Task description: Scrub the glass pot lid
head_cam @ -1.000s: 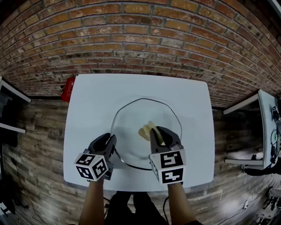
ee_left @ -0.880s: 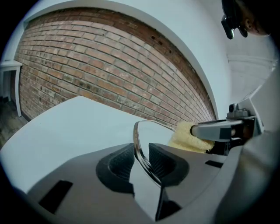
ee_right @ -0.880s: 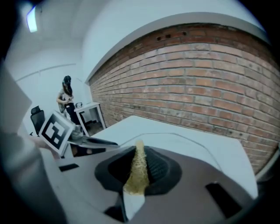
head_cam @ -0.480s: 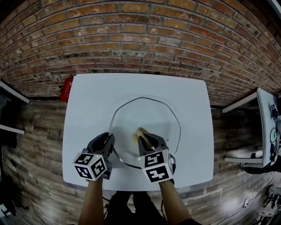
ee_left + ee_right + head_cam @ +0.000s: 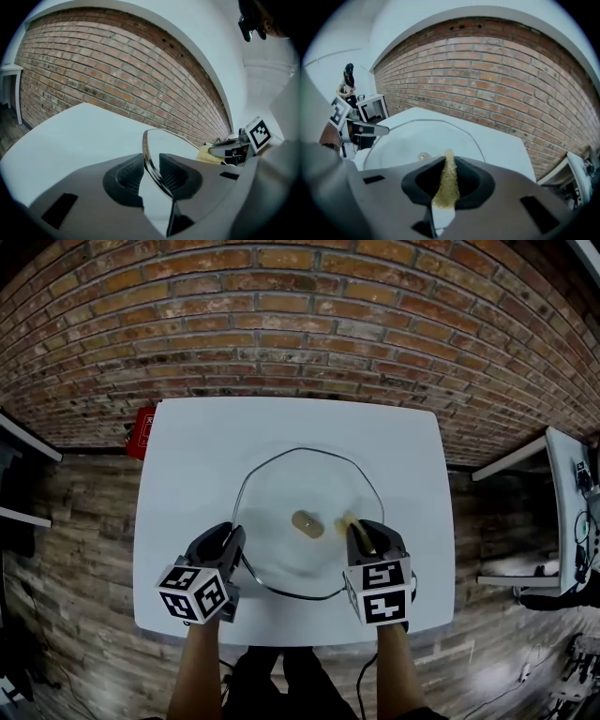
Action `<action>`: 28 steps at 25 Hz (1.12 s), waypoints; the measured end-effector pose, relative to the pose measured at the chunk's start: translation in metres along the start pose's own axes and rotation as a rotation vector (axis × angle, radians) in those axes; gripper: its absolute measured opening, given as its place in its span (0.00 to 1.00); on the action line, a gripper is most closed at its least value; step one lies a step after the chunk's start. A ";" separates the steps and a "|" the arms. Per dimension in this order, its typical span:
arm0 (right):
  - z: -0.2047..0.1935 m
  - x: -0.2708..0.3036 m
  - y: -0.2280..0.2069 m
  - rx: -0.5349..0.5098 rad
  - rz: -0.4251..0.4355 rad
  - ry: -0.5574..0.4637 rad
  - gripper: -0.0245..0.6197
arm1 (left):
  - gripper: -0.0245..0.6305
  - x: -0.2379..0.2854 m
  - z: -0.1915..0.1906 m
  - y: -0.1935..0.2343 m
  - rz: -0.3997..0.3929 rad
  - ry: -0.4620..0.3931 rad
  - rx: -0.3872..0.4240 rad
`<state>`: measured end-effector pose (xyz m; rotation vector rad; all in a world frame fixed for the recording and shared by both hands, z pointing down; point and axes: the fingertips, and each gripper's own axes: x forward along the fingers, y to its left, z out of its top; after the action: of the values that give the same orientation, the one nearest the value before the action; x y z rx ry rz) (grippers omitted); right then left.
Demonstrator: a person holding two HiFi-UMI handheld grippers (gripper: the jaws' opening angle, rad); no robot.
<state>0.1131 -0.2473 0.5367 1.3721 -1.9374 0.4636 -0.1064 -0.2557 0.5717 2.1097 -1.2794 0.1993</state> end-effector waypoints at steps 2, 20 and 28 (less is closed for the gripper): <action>0.019 -0.010 0.030 -0.005 0.075 -0.056 0.13 | 0.20 -0.001 0.000 -0.001 -0.001 0.001 0.000; -0.024 -0.006 0.074 -0.007 0.191 0.060 0.13 | 0.20 -0.001 -0.001 -0.001 0.001 0.005 0.007; -0.038 -0.014 0.028 0.072 0.093 0.074 0.13 | 0.20 -0.003 -0.001 -0.002 0.005 0.003 0.006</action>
<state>0.1026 -0.2031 0.5561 1.2944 -1.9470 0.6251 -0.1061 -0.2522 0.5706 2.1104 -1.2843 0.2083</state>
